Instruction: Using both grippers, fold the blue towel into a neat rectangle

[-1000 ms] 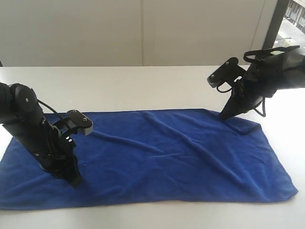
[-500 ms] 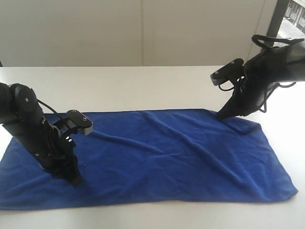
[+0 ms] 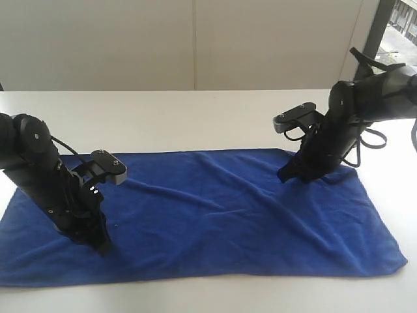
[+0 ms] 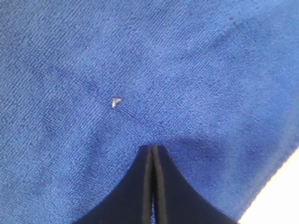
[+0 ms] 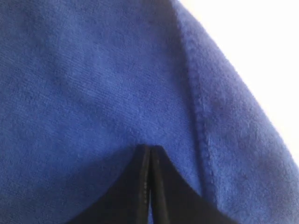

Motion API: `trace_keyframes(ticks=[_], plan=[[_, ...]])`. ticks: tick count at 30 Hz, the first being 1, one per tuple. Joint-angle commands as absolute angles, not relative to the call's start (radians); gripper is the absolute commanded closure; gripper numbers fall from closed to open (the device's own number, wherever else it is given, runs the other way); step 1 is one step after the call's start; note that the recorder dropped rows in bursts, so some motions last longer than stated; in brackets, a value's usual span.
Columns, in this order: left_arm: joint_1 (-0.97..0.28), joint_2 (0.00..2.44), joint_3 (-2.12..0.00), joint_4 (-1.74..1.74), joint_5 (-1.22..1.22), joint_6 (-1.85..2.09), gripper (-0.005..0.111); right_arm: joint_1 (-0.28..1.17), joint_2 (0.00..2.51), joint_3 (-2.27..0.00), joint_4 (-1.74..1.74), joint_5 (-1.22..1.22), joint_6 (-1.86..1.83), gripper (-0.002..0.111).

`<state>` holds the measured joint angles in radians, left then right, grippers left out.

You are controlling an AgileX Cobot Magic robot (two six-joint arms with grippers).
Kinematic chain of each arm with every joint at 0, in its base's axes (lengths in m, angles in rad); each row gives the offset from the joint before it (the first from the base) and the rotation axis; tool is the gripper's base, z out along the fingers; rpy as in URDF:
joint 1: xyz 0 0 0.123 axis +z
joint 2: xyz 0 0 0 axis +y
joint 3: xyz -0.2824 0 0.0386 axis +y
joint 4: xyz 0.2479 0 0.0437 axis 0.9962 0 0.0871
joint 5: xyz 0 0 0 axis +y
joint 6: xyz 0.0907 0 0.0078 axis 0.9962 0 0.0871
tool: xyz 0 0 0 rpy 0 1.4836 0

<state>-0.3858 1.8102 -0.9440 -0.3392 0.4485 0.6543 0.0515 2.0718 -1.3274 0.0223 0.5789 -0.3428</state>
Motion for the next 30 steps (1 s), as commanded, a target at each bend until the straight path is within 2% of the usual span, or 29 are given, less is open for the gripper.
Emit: trace_keyframes(ticks=[1,15,20,23,30], plan=[[-0.391,1.866,-0.906,-0.313,0.463,0.647,0.107,0.046,2.084,-1.327,-0.019,0.558,-0.325,0.108],[-0.391,1.866,-0.906,-0.313,0.465,0.647,0.107,0.020,1.984,-1.331,-0.064,0.551,-0.311,0.108],[-0.391,1.866,-0.906,-0.313,0.463,0.647,0.107,0.020,2.001,-1.326,-0.113,0.590,-0.311,0.091],[-0.391,1.866,-0.906,-0.313,0.463,0.647,0.107,0.020,2.024,-1.326,-0.133,0.593,-0.303,0.076],[-0.391,1.866,-0.906,-0.313,0.463,0.647,0.107,0.018,2.052,-1.326,-0.301,0.578,-0.135,0.075]])
